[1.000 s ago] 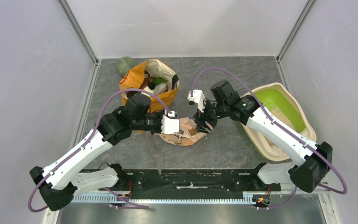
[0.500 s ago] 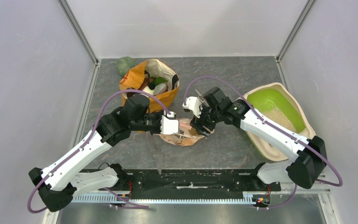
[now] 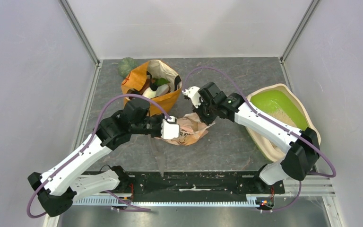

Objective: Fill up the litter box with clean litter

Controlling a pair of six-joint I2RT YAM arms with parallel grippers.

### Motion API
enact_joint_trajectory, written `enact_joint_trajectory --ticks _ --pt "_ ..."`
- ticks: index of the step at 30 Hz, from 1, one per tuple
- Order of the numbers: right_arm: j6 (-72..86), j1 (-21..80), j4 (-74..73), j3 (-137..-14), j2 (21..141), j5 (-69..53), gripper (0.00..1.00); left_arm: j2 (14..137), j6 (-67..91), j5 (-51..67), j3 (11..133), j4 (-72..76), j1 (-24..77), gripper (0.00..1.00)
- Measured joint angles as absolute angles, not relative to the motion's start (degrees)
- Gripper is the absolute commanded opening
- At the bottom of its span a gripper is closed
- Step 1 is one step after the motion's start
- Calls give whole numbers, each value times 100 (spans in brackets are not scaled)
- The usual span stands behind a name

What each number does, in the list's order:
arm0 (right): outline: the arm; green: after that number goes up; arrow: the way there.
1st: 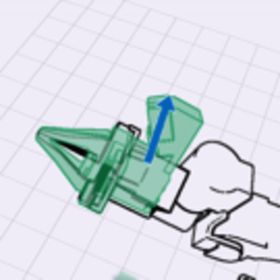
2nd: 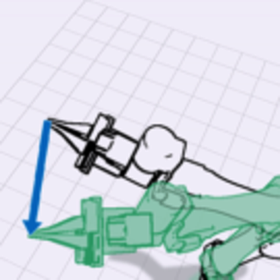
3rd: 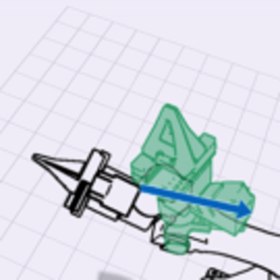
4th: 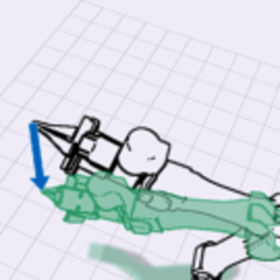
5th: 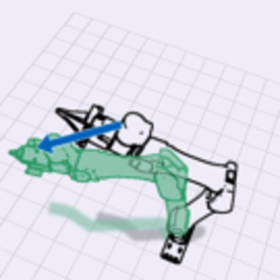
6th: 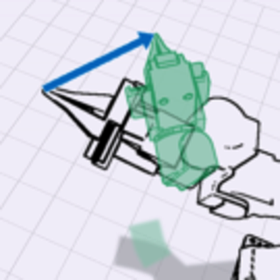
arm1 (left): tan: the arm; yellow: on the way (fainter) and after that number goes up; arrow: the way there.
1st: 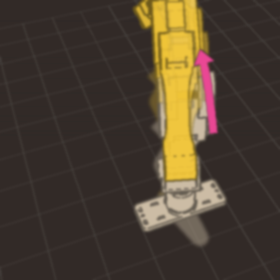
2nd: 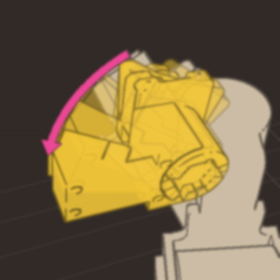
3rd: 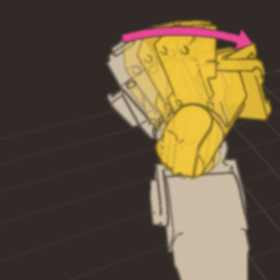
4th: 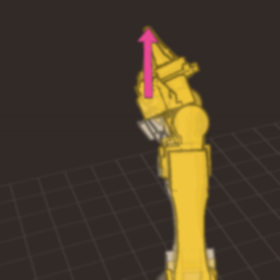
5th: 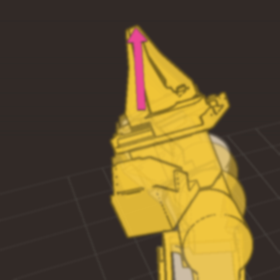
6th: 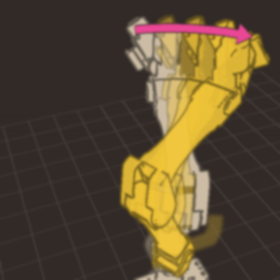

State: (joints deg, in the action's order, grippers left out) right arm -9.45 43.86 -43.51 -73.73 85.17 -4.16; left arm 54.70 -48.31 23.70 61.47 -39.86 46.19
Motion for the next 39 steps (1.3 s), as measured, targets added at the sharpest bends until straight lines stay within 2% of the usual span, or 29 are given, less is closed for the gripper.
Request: enact_joint_trajectory --ticks 20,27,31,32,34,37,38,39 --pt "1199 4180 -4313 -7623 9096 -333 0 5616 -5264 2714 6141 -4340 4635 2" --pt "1345 3861 -4167 -7752 9043 -902 49 5640 -5109 2661 6121 -4287 4515 2" --pt "1160 3629 -3981 -7666 8549 -1179 65 5769 -4744 2720 6130 -4073 4235 2" --pt "1085 3573 -3948 -7627 8344 -1232 69 5817 -4672 2724 6134 -4027 4191 6" --pt "939 3476 -3940 -7577 7891 -1326 75 5916 -4547 2738 6154 -3983 4145 34" --pt "663 3398 -3951 -7550 7205 -1444 75 5957 -4397 2783 6156 -3970 4115 61" --pt "602 3398 -3955 -7550 7085 -1476 75 5957 -4381 2810 6160 -3975 4106 74" --pt "515 3398 -3977 -7550 6949 -1525 75 5957 -4338 2832 6180 -3981 4095 81"
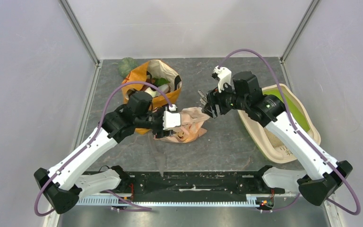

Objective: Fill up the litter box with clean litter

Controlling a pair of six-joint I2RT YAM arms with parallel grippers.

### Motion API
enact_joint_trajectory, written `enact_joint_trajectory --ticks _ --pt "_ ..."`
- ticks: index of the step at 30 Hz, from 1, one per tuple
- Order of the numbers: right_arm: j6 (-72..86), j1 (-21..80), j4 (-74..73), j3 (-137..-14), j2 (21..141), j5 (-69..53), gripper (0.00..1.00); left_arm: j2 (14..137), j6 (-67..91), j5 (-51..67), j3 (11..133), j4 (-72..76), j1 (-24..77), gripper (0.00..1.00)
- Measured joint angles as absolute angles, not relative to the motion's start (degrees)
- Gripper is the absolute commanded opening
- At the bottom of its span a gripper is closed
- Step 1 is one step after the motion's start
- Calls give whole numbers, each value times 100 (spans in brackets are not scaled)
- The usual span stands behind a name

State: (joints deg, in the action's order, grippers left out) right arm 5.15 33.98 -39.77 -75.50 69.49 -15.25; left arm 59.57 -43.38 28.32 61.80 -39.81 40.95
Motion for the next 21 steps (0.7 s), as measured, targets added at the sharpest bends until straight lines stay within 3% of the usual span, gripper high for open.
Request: enact_joint_trajectory --ticks 2,11,17,21 --pt "395 3400 -4025 -7540 6836 -1570 76 5957 -4276 2858 6243 -4010 4084 87" --pt "145 3395 -4300 -7365 7150 -1704 82 5673 -4407 2875 6917 -4440 4021 88" --pt "21 3334 -4329 -7367 7085 -1706 97 4989 -5876 3179 7218 -6281 4027 84" --pt "60 3288 -4333 -7387 6866 -1684 97 4759 -6803 3076 6851 -7481 4239 84"
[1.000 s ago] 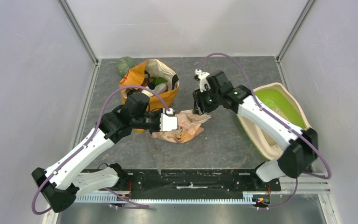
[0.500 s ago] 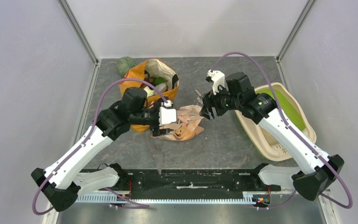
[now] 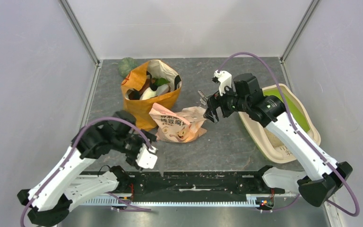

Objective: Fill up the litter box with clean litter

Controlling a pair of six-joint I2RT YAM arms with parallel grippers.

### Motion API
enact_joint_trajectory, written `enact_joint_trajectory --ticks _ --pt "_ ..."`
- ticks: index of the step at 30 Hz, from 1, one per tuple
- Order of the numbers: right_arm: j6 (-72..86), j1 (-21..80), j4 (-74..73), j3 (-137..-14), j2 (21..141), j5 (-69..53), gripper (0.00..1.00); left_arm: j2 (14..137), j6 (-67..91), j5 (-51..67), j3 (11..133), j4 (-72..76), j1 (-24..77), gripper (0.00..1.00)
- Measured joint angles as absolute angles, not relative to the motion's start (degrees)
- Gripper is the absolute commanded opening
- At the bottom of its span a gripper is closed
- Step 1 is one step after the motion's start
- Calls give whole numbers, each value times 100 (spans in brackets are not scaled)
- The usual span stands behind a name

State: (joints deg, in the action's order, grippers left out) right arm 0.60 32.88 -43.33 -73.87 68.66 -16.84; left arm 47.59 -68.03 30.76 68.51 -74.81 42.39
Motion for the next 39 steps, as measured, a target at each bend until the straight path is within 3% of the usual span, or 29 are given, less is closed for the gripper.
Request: enact_joint_trajectory --ticks 5,16,20,25,26,32,39 --pt "158 3057 -4292 -7419 6626 -1699 97 4823 -6925 2206 5566 -7332 5382 84" --pt "169 2783 -4316 -7456 6619 -1710 97 5983 -6921 -252 3833 -5081 7767 83" --pt "172 2735 -4351 -7456 6565 -1721 97 6361 -6930 -556 3612 -4751 8099 58" --pt "191 2709 -4362 -7456 6475 -1734 97 7024 -6958 -812 3612 -4453 8202 8" --pt "191 2707 -4364 -7456 6455 -1734 97 7120 -6973 -851 3634 -4429 8215 2" --pt "270 2628 -4381 -7463 6364 -1708 97 7216 -6652 -652 4611 -4764 8276 2" --pt "563 2462 -4359 -7806 6355 -1664 97 7236 -5041 97 7137 -5100 8058 2"
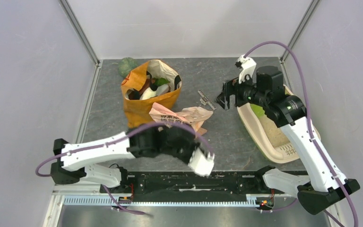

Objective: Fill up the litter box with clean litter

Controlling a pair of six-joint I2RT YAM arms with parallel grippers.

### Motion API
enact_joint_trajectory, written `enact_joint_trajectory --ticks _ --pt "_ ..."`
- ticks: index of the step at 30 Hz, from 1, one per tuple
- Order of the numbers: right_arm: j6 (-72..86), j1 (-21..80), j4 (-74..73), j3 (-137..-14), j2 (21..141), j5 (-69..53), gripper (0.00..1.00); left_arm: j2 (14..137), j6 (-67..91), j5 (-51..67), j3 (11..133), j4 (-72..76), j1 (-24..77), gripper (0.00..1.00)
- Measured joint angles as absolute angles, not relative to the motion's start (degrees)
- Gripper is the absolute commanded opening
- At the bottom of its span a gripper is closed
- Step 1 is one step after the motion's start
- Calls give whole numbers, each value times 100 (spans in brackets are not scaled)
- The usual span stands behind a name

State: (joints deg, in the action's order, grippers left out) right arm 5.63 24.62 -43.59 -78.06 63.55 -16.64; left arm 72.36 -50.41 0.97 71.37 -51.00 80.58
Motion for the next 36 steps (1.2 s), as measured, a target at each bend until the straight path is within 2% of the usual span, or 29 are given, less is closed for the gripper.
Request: enact_joint_trajectory --ticks 5,7,12,16,25,31,36 --pt "1048 2047 -4147 -8361 6324 -1605 97 7273 -2779 663 9065 -4519 6650 2" --pt "1352 1898 -3876 -8331 6198 -1647 97 7236 -1988 486 9474 -4104 6195 2" --pt "2093 1841 -2698 -7524 5542 -2224 97 7098 -49 -718 10077 -3275 5791 2" --pt "2803 1841 -1590 -7338 5548 -2871 97 7133 1498 -1037 10516 -2829 4851 2" --pt "4303 1841 261 -7489 6475 -3422 96 6794 5207 -1068 9686 -1870 3085 2" --pt "5393 1857 1210 -8012 7107 -3612 87 6943 6453 -740 9299 -1741 2805 2" --pt "5758 1970 1463 -8156 7199 -3636 74 7024 6991 -556 9238 -1741 2770 2"
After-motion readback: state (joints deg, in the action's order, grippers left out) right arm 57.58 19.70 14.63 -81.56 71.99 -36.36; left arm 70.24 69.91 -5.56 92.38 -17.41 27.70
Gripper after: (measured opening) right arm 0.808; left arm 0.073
